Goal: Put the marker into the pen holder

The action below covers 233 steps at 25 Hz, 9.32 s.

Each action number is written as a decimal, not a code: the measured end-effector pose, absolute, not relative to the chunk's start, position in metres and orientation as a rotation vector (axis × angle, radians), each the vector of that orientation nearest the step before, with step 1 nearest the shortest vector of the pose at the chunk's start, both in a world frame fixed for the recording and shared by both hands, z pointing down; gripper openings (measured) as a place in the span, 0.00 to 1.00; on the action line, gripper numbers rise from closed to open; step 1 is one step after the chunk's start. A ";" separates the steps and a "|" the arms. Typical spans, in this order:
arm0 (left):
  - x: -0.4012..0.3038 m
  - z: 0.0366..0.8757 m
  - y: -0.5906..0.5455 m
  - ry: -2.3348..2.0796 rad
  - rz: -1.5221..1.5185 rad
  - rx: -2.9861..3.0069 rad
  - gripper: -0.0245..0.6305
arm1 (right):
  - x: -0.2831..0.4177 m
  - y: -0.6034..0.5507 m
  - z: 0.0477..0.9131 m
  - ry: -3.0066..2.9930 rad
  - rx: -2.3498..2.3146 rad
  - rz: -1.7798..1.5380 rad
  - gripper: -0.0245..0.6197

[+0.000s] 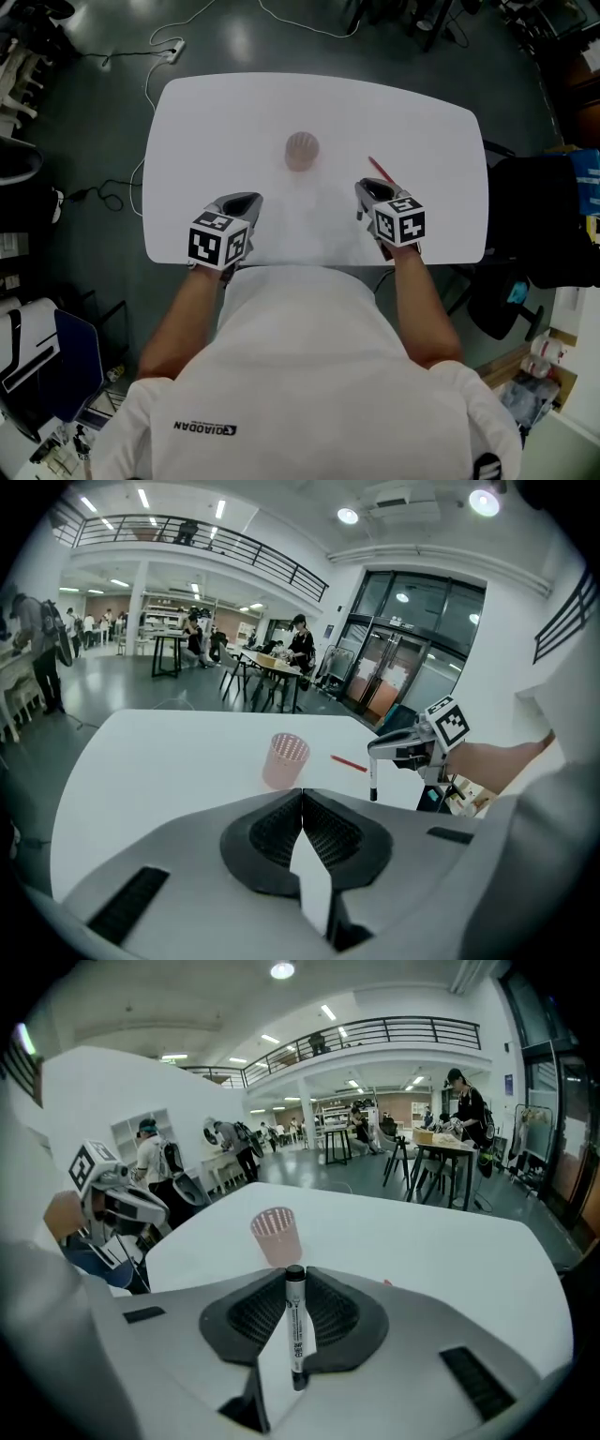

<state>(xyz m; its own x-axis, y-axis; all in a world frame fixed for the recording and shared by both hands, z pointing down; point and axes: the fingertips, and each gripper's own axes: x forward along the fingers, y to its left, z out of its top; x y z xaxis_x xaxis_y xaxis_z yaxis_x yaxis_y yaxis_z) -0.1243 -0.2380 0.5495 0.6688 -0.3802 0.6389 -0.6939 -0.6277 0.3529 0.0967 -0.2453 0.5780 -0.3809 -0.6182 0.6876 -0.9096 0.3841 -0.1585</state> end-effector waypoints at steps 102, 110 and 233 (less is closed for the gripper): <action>-0.134 0.522 -0.214 -0.767 0.649 2.432 0.08 | 0.015 -0.181 0.543 -2.297 1.349 0.776 0.07; -0.101 0.527 -0.214 -0.848 0.659 2.385 0.08 | 0.051 -0.179 0.548 -2.306 1.255 0.711 0.07; -0.157 0.549 -0.201 -0.922 0.688 2.259 0.08 | 0.029 -0.247 0.564 -2.406 1.341 0.961 0.14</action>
<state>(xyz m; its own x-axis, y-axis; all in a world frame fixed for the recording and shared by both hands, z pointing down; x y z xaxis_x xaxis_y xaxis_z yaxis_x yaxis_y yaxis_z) -0.1569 -0.2007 0.5489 0.6248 -0.4357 0.6479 -0.7451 -0.5809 0.3278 0.0291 -0.2473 0.5639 -0.5576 -0.6752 0.4829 -0.8221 0.3685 -0.4339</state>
